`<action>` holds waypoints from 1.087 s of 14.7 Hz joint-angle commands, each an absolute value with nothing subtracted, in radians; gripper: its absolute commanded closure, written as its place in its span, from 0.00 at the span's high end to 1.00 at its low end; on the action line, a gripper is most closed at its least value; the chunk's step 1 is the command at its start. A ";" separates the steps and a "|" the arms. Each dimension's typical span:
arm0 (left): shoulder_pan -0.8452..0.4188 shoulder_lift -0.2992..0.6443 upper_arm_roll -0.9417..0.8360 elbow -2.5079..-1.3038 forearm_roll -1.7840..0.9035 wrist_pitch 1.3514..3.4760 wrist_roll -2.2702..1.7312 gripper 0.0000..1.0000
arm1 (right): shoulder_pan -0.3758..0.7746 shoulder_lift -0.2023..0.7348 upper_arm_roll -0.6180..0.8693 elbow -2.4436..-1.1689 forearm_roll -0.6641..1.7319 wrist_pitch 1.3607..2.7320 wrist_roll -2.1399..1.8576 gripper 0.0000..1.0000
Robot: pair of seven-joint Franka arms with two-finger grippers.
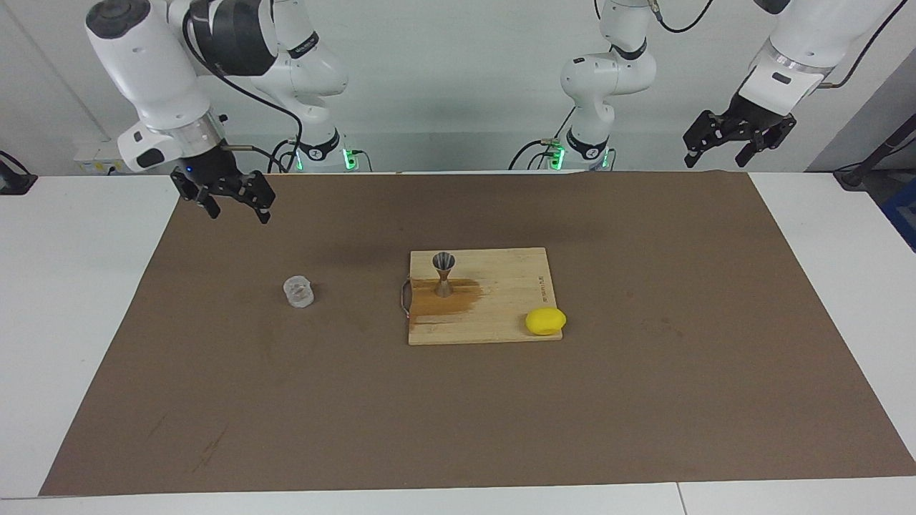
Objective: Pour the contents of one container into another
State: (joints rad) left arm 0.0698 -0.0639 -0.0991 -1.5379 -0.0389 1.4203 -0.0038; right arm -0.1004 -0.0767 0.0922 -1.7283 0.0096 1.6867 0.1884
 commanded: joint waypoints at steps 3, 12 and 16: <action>0.069 -0.092 -0.095 -1.568 -0.048 1.419 0.005 1.00 | -0.117 0.037 0.101 -1.451 -0.017 1.491 0.163 1.00; 0.069 -0.092 -0.095 -1.568 -0.048 1.419 0.005 1.00 | -0.109 0.003 0.103 -1.531 -0.020 1.442 0.164 1.00; 0.069 -0.092 -0.095 -1.568 -0.048 1.419 0.005 1.00 | -0.098 0.005 0.101 -1.532 -0.052 1.491 0.140 1.00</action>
